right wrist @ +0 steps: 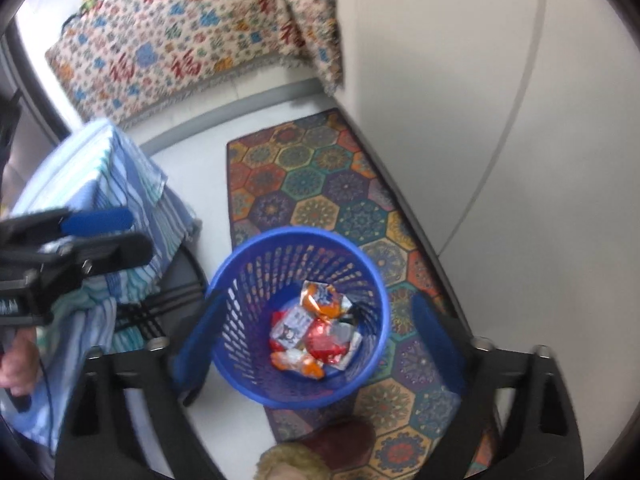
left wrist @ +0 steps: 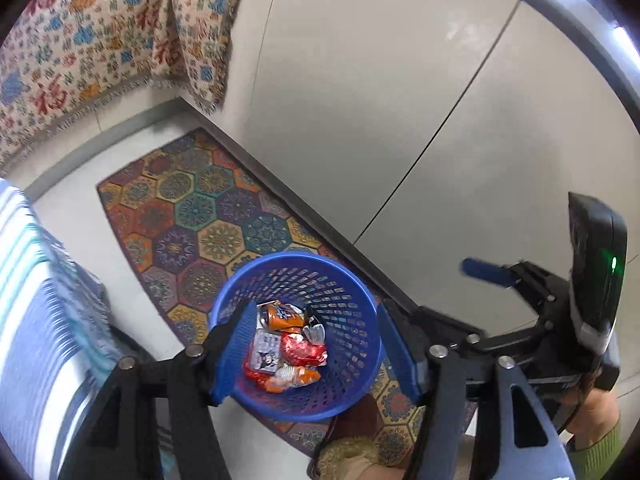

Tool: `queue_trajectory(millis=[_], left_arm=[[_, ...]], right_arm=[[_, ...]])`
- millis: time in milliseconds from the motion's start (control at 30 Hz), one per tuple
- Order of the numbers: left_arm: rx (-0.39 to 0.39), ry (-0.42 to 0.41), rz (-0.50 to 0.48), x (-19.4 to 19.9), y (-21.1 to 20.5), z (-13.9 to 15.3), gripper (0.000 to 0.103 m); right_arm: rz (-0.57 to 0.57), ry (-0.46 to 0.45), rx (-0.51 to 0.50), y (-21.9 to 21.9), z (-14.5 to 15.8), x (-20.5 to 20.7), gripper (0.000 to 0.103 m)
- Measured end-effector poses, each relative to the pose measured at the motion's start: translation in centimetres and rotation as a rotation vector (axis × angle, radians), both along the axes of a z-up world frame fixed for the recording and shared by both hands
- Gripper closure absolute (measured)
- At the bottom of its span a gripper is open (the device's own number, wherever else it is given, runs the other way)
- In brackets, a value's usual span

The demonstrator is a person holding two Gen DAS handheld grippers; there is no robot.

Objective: Collect trash

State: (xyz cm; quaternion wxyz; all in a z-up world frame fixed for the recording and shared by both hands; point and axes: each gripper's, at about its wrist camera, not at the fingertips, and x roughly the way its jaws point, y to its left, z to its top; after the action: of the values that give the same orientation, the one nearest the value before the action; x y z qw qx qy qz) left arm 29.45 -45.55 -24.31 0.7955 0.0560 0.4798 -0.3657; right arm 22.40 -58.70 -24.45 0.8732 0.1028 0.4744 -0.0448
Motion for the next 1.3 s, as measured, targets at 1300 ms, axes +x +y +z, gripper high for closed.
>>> queue_trajectory(millis=[1300], left_arm=[[0.133,-0.201,0.171,-18.0,11.9,12.9,0.000]], right_arm=[[-0.269,-0.018,-0.020,10.0,11.9,-20.4,0.000]])
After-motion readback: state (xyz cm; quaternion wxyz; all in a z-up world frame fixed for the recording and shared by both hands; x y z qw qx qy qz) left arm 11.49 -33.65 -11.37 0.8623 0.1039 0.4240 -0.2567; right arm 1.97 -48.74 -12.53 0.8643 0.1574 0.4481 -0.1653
